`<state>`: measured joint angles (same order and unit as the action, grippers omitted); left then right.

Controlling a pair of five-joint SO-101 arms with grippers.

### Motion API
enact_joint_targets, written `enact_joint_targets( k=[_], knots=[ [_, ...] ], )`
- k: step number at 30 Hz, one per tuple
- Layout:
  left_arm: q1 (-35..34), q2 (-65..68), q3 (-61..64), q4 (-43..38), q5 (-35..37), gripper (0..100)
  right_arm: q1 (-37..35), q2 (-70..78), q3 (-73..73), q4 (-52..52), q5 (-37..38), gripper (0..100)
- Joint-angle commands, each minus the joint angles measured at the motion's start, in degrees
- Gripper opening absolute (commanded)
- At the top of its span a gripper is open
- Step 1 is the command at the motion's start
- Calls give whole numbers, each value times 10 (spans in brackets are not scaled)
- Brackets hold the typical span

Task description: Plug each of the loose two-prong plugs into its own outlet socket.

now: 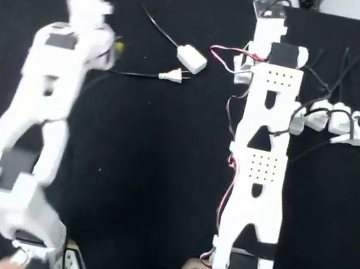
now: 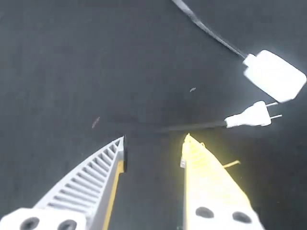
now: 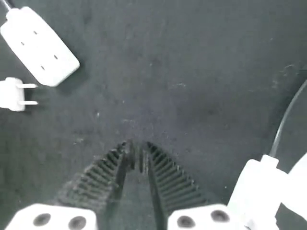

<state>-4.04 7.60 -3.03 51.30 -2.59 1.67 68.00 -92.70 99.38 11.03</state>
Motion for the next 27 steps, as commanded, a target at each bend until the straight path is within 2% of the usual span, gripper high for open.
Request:
enact_joint_targets(
  k=[1, 9, 14, 16, 21, 27],
  knots=[
    [36, 216, -336, 26, -82, 195, 26, -69, -26, 19, -18, 11],
    [38, 522, -736, -13, -102, 195, 63, -128, -22, 21, -33, 11],
    [56, 656, -901, -2, -102, 195, 63, -132, -22, 21, -34, 11],
    [57, 690, -928, -5, -102, 195, 69, -132, -22, 21, -46, 11],
    [65, 724, -916, -95, -98, 195, 84, -131, -22, 20, -48, 11],
    [70, 770, -916, -231, -37, 195, 84, -130, -22, 20, -48, 11]
  ],
)
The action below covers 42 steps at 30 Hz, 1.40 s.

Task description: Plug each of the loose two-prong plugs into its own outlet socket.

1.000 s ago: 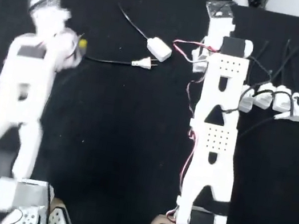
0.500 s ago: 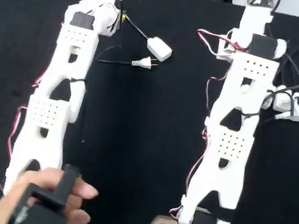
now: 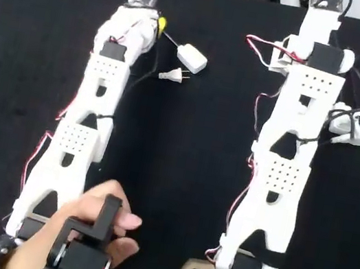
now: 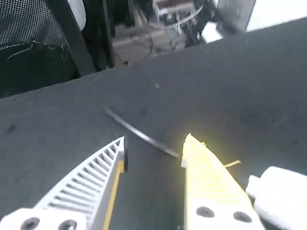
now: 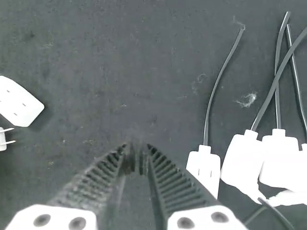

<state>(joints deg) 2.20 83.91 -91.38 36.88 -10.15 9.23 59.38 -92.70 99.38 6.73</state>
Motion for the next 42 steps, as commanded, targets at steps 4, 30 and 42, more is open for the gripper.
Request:
enact_joint_targets(
  k=[4, 30, 42],
  knots=[
    [9, 50, -13, -182, 53, 195, 9, -44, -22, 20, -5, 11],
    [13, -9, 95, -282, -11, 196, 5, -44, -25, 19, -6, 11],
    [13, -2, 129, -200, -187, 199, 4, -44, -26, 19, -6, 11]
  ],
)
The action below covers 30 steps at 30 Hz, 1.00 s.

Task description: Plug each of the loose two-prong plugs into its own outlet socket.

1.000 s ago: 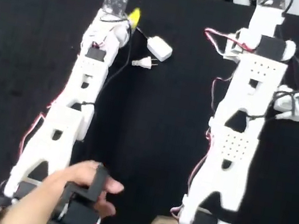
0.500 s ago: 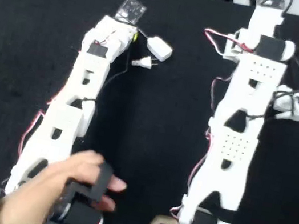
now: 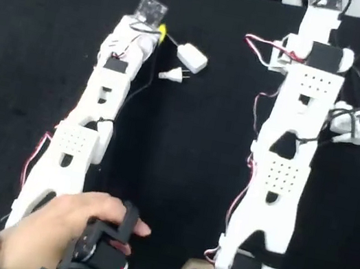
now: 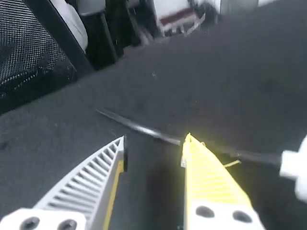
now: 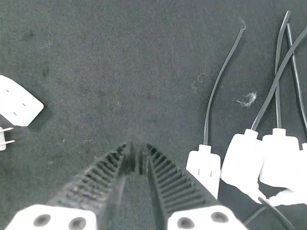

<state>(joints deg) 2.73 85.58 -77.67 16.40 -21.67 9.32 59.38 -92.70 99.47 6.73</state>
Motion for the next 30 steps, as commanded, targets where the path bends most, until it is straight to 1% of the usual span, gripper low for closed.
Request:
enact_joint_targets(
  k=[1, 5, 10, 12, 14, 16, 19, 23, 27, 30],
  knots=[
    [7, -18, -7, 5, -84, 199, 4, -44, -26, 18, -6, 11],
    [7, -19, 2, -6, -91, 199, -9, -44, -25, 18, -6, 11],
    [7, -19, 35, -94, -88, 199, -30, -43, -23, 18, -6, 11],
    [7, -18, 42, -135, -62, 199, -33, -43, -24, 18, -6, 11],
    [7, -18, 44, -157, -25, 199, -33, -43, -25, 18, -6, 11],
    [7, -19, 44, -151, -5, 199, -31, -43, -24, 18, -6, 11],
    [7, -24, 38, -104, -5, 200, -29, -43, -22, 18, -6, 11],
    [7, -34, 37, -73, -35, 200, -29, -43, -22, 18, -21, 11],
    [7, -34, 38, -69, -38, 200, -32, -43, -22, 18, -26, 11],
    [7, -35, 37, -40, -78, 195, -32, -43, -25, 18, -27, 11]
  ],
)
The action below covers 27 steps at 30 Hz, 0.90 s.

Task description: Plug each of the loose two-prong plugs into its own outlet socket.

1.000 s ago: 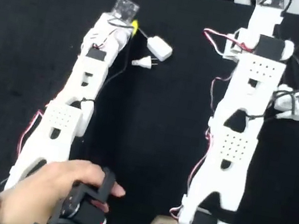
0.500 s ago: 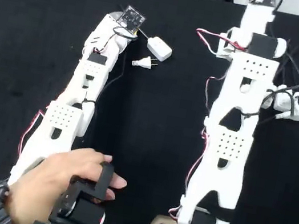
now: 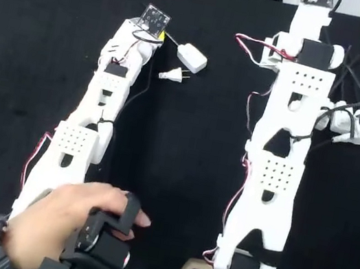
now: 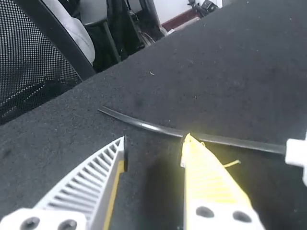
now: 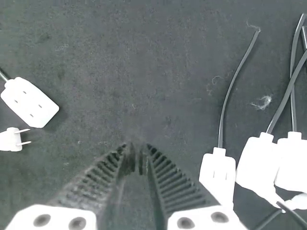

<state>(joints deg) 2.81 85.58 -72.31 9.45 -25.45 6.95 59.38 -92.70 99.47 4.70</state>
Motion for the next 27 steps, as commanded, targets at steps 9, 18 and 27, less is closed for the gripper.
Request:
enact_joint_targets(
  k=[9, 18, 27],
  knots=[
    [1, -37, -87, 102, 8, 173, -41, -2, -14, -53, 1, 15],
    [-48, -38, -227, 385, 116, 166, -111, 223, -15, -546, 120, 11],
    [-73, -38, -231, 455, 120, 166, -148, 281, -29, -568, -44, 11]
  ],
)
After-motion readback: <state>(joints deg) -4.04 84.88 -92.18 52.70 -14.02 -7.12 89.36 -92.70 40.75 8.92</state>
